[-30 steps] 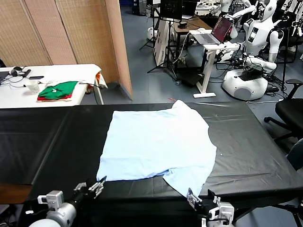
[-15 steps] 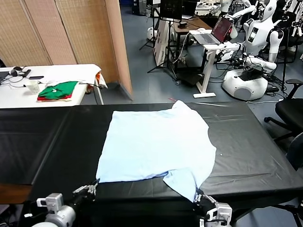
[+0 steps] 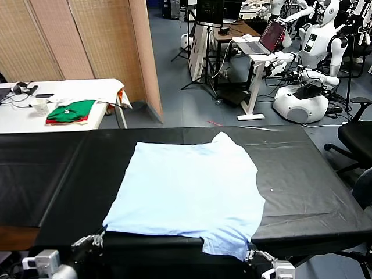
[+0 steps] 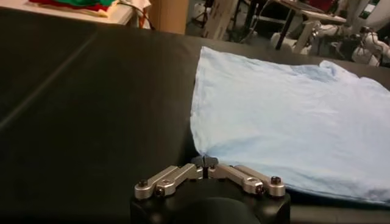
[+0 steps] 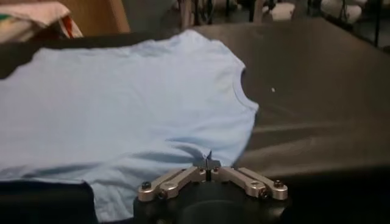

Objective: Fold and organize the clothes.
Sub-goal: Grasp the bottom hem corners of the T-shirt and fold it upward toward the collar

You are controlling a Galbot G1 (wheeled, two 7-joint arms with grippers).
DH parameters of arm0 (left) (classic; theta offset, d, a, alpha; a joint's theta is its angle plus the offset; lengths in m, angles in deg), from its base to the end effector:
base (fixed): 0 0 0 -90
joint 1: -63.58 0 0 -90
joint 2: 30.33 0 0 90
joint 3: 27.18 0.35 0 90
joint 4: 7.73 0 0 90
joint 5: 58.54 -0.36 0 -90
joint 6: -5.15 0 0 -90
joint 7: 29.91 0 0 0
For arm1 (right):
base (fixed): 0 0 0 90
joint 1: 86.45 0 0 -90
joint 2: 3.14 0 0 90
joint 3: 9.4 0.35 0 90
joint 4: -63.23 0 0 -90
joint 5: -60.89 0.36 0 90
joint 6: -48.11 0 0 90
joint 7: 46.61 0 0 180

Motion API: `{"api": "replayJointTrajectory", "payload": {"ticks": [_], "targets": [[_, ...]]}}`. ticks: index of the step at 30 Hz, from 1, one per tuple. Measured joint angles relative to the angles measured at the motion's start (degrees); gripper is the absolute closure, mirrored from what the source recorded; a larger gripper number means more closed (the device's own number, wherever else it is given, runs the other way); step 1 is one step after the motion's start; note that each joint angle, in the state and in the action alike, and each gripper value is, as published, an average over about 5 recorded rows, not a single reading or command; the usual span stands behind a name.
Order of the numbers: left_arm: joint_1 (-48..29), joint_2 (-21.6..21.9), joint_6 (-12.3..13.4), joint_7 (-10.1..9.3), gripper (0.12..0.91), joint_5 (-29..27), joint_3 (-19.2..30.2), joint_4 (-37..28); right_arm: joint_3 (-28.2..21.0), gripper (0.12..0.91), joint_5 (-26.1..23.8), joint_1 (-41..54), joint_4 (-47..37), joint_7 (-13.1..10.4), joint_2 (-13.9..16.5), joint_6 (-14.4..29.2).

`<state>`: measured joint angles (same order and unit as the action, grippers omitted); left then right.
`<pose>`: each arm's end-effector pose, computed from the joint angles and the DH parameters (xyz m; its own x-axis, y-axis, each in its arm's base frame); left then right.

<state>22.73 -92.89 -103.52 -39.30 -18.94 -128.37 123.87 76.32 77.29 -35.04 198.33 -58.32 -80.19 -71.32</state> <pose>0.1164 0.0975 -0.2484 -0.8853 0.0720 0.4594 0.0014 0.9884 -0.1521 0.1377 -0.0028 -0.2337 -0.9018 -0.0666 0.4270 -0.0401 0.9967 0.0707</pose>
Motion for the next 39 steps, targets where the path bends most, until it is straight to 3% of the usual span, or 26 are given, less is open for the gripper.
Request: {"api": "replayJointTrajectory", "payload": {"ticks": [12,25,31,34,39], "targets": [[-13.95,-2.32,4.76,3.53,0.883,-6.1,4.9,-6.83,-3.06,0.885,-0.88,15.65,-14.11,0.09,1.91,2.1],[-23.23,-2.06,6.11,3.29,0.883,-9.79,9.83,-15.47,-4.59,0.885,-2.49,24.85,-21.92,-0.62,2.56,1.82],[-25.64,-1.48,5.88,3.08,0.883,-10.54,10.7,-18.31,-4.14,0.878,-2.2,25.5,-22.69,0.24,2.73,1.59],[-26.57,-1.25,5.58,3.0,0.883,-10.88,11.13,-19.38,-3.43,0.78,-1.41,24.78,-21.63,1.36,3.15,0.47],[-27.31,-1.52,5.32,3.25,0.856,-11.24,11.54,-20.11,-1.92,0.483,-0.27,22.02,-18.01,2.6,4.23,-2.56]]}}
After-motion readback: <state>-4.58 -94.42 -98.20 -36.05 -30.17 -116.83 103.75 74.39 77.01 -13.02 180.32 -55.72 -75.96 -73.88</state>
